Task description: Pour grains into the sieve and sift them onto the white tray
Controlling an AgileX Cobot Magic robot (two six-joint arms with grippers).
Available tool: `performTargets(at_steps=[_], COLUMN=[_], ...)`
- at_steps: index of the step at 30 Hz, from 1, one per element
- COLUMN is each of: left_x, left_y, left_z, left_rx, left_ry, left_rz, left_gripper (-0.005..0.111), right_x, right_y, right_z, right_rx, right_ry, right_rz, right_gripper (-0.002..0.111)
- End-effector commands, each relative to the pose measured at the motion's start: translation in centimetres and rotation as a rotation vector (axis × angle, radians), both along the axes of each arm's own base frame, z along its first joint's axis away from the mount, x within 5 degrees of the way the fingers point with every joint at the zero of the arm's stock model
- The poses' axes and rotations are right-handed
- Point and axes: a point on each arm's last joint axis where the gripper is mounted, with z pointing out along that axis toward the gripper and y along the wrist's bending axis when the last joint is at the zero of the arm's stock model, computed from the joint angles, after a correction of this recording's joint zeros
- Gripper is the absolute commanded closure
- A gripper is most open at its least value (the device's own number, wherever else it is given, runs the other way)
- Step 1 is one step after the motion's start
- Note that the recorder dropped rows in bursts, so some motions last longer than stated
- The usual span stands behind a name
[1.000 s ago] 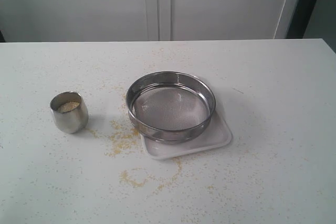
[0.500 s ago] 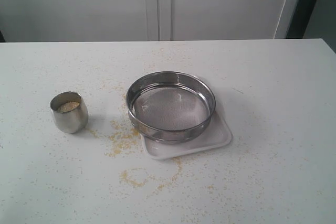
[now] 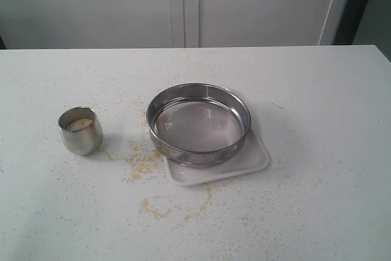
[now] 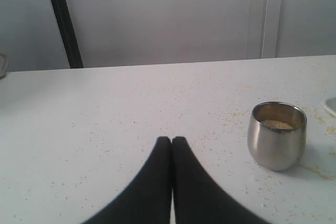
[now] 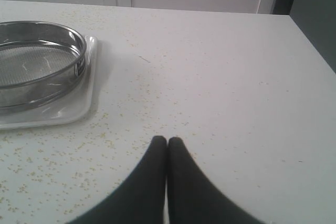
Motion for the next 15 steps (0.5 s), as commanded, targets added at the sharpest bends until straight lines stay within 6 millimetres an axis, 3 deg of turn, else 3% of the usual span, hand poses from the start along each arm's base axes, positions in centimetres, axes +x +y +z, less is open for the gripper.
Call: performTargets(at_steps=[1,15], left_x=[0.0,-0.1], left_y=[0.0,0.2], left_z=[0.1,1.4], left_rx=[-0.002,-0.006], left_ry=[-0.023,-0.169], left_rz=[0.003,0.017], left_gripper=[0.107,0.107], right_x=[0.0,0.0], right_y=[0.0,0.0], right_z=[0.0,0.0], right_rx=[-0.008,-0.008], right_ry=[-0.017,-0.017], right_rz=[0.0,0.0], right_gripper=[0.108,0.108])
